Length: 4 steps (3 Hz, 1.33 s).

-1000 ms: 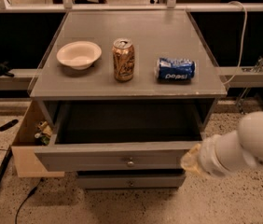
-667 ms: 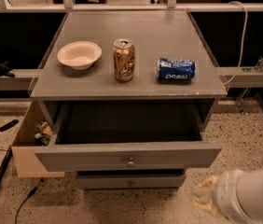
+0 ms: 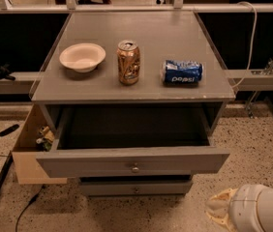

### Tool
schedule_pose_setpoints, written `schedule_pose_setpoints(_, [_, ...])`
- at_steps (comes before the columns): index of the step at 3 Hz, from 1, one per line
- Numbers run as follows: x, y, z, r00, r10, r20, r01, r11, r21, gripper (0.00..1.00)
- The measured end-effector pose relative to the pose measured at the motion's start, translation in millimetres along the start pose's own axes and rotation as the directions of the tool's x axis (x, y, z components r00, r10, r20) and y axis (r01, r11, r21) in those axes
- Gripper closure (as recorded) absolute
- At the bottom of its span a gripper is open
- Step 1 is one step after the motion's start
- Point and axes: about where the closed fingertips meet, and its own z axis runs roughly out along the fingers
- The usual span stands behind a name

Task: Open top drawer

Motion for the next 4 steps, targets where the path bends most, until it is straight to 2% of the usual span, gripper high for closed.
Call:
schedule_pose_setpoints(1, [-4.5, -7.5, 6.4, 1.000, -0.001, 0.012, 0.001, 0.9999, -0.015, 0.34])
schedule_pose_setpoints(2, [-12.9, -31.4, 20.7, 1.000, -0.002, 0.025, 0.003, 0.9994, -0.035, 0.11])
schedule_pose_setpoints(3, [-23.6, -65.4, 36.1, 0.999, -0.017, 0.035, 0.019, 0.9992, -0.036, 0.00])
schedule_pose_setpoints(4, [-31.4, -111.3, 63.2, 0.998, -0.046, 0.038, 0.048, 0.9981, -0.039, 0.00])
